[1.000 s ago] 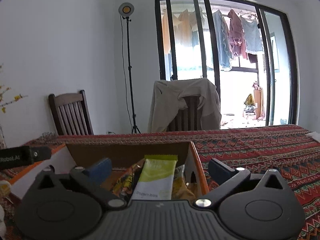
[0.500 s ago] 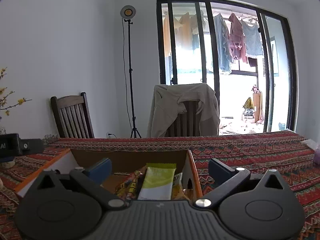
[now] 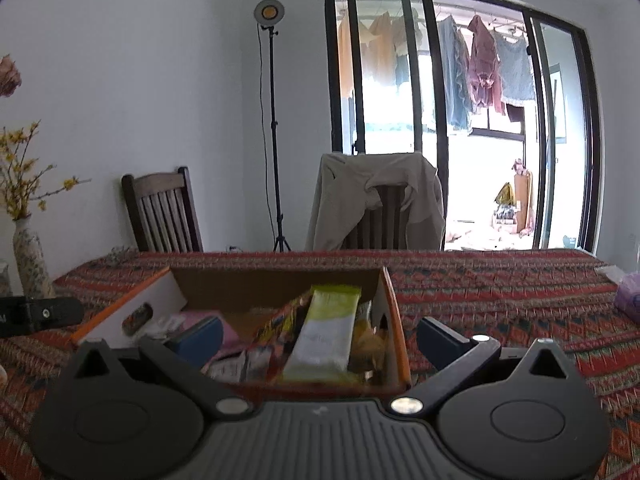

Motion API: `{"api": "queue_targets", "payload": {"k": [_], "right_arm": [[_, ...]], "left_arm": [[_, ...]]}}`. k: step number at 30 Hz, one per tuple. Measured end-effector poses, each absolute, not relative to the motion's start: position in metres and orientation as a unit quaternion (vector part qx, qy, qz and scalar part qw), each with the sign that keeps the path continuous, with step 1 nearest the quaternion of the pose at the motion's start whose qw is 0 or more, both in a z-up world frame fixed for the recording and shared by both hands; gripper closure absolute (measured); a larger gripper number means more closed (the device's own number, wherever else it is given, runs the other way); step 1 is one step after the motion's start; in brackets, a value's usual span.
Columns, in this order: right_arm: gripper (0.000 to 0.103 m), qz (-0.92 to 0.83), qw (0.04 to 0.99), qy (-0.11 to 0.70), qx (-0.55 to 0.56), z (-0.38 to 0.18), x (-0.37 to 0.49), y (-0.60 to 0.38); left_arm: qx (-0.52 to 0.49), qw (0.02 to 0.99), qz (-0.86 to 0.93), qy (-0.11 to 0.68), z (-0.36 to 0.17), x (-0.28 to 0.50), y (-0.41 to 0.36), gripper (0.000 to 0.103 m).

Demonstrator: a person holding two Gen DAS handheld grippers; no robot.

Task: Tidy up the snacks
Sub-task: 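Move both grippers back to the snack pile beside the box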

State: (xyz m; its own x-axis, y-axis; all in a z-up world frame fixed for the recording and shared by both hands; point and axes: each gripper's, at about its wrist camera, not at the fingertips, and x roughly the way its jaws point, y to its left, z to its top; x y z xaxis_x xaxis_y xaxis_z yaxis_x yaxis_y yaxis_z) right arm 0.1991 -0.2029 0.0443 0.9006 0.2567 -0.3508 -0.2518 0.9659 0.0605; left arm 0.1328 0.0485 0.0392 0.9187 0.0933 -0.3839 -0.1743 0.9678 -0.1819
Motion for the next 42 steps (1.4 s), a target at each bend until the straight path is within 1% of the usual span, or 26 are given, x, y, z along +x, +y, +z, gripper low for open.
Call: {"api": "queue_targets", "payload": {"k": [10, 17, 24, 27, 31, 37, 42], "right_arm": [[0.0, 0.132, 0.966, 0.22, -0.017, 0.022, 0.16, -0.202], [0.0, 0.132, 0.958, 0.253, -0.023, 0.003, 0.136, -0.204], [0.0, 0.13, 0.95, 0.283, -0.021, -0.013, 0.12, -0.206], [0.0, 0.131, 0.948, 0.289, -0.021, -0.015, 0.115, -0.207], [0.0, 0.133, 0.946, 0.295, -0.023, -0.015, 0.112, -0.205], [0.0, 0.144, 0.941, 0.304, -0.03, -0.018, 0.114, -0.194], [0.0, 0.146, 0.938, 0.312, -0.036, -0.021, 0.12, -0.185]], "left_arm": [[-0.077, 0.97, 0.061, 0.224, 0.008, 0.095, 0.044, 0.0], [-0.079, 0.967, 0.055, 0.238, -0.008, 0.073, 0.045, 0.0], [-0.053, 0.967, 0.062, 0.24, -0.023, 0.068, 0.044, 0.0], [-0.057, 0.966, 0.06, 0.246, -0.029, 0.069, 0.046, 0.0], [-0.061, 0.967, 0.056, 0.241, -0.029, 0.067, 0.047, 0.0], [-0.06, 0.974, 0.054, 0.213, -0.028, 0.058, 0.046, 0.0], [-0.076, 0.973, 0.051, 0.213, -0.028, 0.059, 0.051, 0.0]]}}
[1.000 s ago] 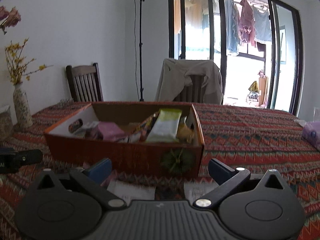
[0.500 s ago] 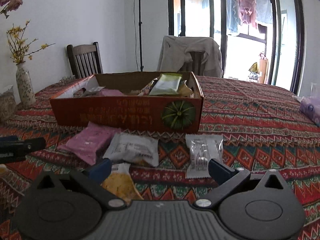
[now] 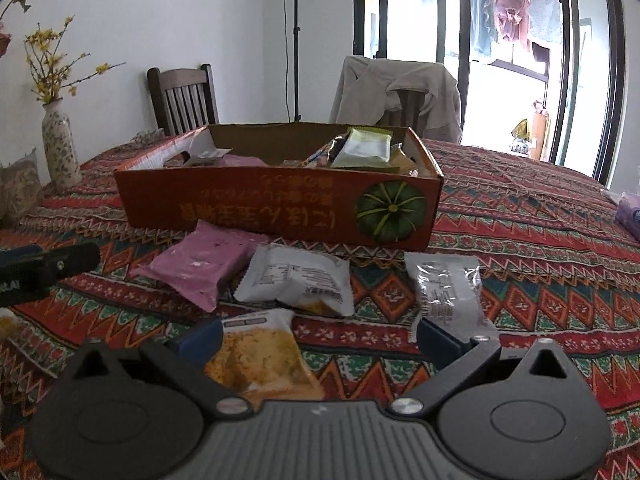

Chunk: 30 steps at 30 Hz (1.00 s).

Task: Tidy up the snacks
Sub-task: 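Move both grippers back to the snack pile beside the box, then grasp the clear silver packet with the right gripper and lift it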

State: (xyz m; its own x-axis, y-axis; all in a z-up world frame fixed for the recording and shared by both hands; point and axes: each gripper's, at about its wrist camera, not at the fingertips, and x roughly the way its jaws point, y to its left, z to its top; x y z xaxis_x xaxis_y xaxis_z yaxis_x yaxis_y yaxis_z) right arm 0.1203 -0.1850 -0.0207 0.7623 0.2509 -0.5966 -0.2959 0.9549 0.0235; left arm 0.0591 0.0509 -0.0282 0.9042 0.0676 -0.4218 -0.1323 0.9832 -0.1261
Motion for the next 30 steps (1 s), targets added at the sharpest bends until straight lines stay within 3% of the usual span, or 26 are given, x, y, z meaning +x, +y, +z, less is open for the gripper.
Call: {"api": "queue_targets", "payload": {"k": [15, 21, 23, 26, 30], "right_arm": [[0.003, 0.183, 0.924, 0.332, -0.049, -0.028, 0.124, -0.168], [0.038, 0.21, 0.922, 0.323, -0.043, -0.028, 0.12, -0.168], [0.061, 0.22, 0.921, 0.318, -0.039, -0.027, 0.117, -0.168], [0.072, 0.232, 0.921, 0.312, -0.034, -0.026, 0.114, -0.168], [0.076, 0.242, 0.922, 0.301, -0.028, -0.023, 0.109, -0.17]], "left_arm": [[-0.095, 0.97, 0.052, 0.217, -0.029, 0.059, 0.056, 0.0], [-0.096, 0.97, 0.054, 0.219, -0.029, 0.06, 0.057, 0.0], [-0.096, 0.969, 0.054, 0.219, -0.03, 0.06, 0.057, 0.0], [-0.096, 0.969, 0.055, 0.221, -0.03, 0.06, 0.056, 0.0], [-0.096, 0.969, 0.057, 0.221, -0.029, 0.06, 0.056, 0.0]]}}
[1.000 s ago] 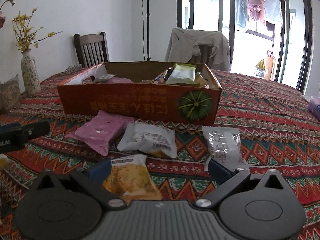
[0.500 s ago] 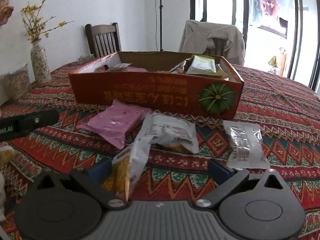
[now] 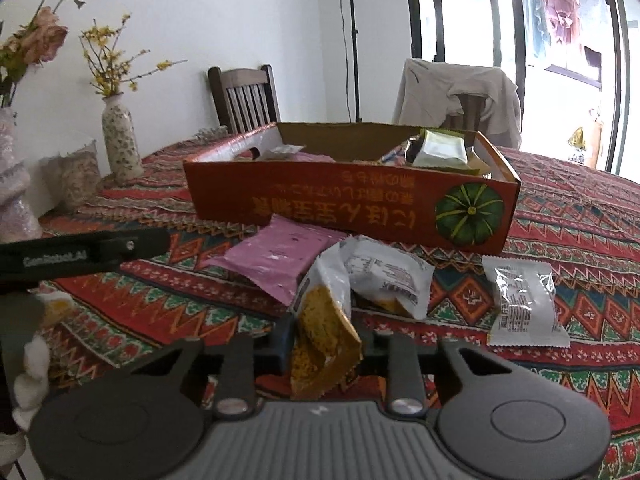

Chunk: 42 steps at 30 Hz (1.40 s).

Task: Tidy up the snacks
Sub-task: 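Grasp the clear silver packet with the right gripper and lift it, then grasp the pink packet with the left gripper while the right gripper holds the silver packet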

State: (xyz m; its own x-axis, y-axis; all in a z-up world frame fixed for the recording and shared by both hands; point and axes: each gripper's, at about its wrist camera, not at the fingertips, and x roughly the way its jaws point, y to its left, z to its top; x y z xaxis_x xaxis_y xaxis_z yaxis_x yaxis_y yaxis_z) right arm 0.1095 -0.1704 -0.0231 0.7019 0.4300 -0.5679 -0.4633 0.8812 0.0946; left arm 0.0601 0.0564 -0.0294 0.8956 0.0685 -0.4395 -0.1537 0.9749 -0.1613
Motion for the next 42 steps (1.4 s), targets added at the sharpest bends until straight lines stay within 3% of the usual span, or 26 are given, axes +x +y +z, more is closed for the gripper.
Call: {"api": "queue_targets", "payload": {"k": [4, 28, 42], "right_arm": [[0.088, 0.241, 0.926, 0.289, -0.017, -0.019, 0.107, -0.178], [0.088, 0.151, 0.962, 0.215, 0.069, -0.001, 0.143, -0.279], [0.088, 0.15, 0.96, 0.219, 0.093, -0.019, 0.156, -0.291]], "left_arm": [[-0.094, 0.969, 0.06, 0.222, -0.029, 0.06, 0.056, 0.0], [-0.04, 0.963, 0.055, 0.26, 0.003, 0.106, 0.012, 0.0], [-0.003, 0.94, 0.042, 0.339, -0.024, 0.157, -0.032, 0.0]]}}
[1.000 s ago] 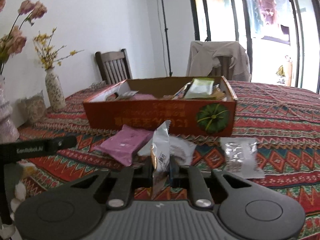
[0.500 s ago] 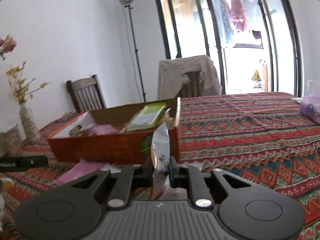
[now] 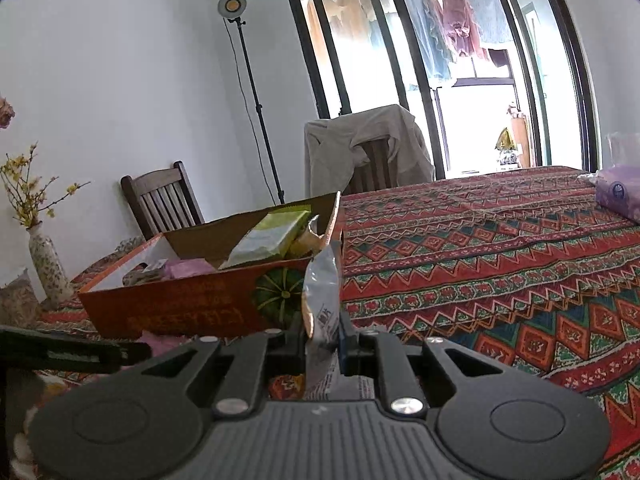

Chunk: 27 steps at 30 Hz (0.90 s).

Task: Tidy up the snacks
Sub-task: 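Grasp the pink packet with the left gripper while the right gripper holds the silver packet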

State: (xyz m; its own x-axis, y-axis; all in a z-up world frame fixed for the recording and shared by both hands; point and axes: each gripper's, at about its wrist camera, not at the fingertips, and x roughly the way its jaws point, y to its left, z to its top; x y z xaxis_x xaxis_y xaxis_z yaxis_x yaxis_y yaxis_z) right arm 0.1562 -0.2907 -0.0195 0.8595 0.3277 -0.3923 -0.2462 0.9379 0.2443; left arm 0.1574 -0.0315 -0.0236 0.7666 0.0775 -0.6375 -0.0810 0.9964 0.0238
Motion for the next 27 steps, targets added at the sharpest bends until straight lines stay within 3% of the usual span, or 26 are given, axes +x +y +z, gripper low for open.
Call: {"api": "queue_targets", "payload": {"k": [9, 12, 14, 16, 27], "right_arm": [[0.088, 0.153, 0.96, 0.216, 0.09, -0.019, 0.155, -0.288], [0.088, 0.153, 0.96, 0.216, 0.089, -0.019, 0.155, -0.287], [0.088, 0.153, 0.961, 0.214, 0.088, -0.019, 0.153, -0.287], [0.088, 0.155, 0.961, 0.211, 0.085, -0.018, 0.15, -0.286], [0.088, 0.169, 0.964, 0.191, 0.077, 0.007, 0.145, -0.272]], "left_arm": [[0.004, 0.932, 0.045, 0.36, -0.037, 0.168, -0.039, 0.002], [-0.003, 0.93, 0.033, 0.367, -0.039, 0.169, -0.039, 0.017], [-0.004, 0.932, 0.026, 0.362, -0.038, 0.166, -0.039, 0.033], [-0.007, 0.932, 0.016, 0.361, -0.035, 0.164, -0.039, 0.039], [-0.023, 0.947, 0.006, 0.32, -0.013, 0.142, -0.025, 0.04]]}}
